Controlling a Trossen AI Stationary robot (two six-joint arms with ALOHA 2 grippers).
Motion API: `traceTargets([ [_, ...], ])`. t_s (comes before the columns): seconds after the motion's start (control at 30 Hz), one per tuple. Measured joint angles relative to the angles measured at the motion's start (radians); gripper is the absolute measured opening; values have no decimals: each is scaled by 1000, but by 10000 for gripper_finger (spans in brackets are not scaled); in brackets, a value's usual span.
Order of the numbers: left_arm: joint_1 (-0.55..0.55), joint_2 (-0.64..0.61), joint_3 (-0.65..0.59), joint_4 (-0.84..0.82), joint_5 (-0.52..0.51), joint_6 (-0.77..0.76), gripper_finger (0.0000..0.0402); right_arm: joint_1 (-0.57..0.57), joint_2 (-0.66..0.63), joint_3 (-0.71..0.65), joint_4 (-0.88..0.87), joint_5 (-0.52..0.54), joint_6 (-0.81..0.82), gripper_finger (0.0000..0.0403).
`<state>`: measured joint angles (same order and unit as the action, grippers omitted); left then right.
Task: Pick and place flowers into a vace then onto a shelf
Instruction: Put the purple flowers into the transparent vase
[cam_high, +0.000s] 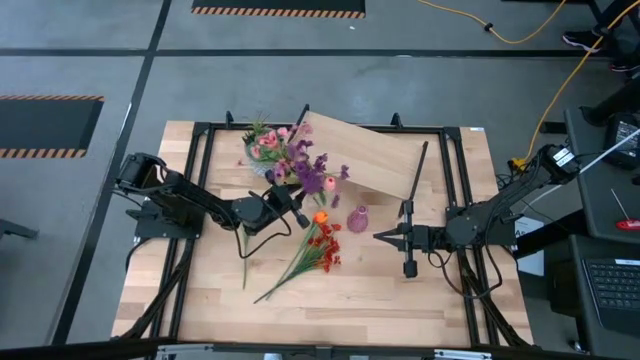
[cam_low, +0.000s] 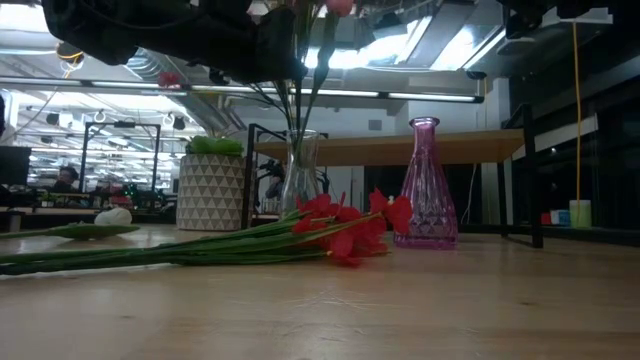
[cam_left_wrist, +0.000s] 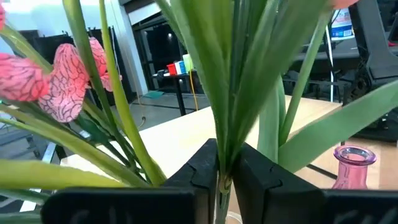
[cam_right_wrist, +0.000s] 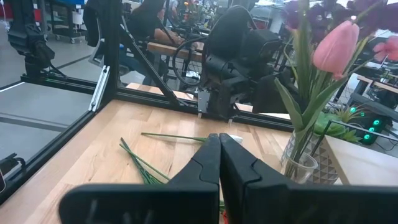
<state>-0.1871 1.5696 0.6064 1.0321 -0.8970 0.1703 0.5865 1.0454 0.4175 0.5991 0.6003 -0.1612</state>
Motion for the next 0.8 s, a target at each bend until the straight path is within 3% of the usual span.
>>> traceTargets([
  [0.5, 0, 0, 0, -8, -2, 19, 127, 0, 0, 0, 0, 0, 2, 0],
  [0.8, 0, -29, 0, -100, -20, 12, 169, 0, 0, 0, 1, 0, 3, 0],
])
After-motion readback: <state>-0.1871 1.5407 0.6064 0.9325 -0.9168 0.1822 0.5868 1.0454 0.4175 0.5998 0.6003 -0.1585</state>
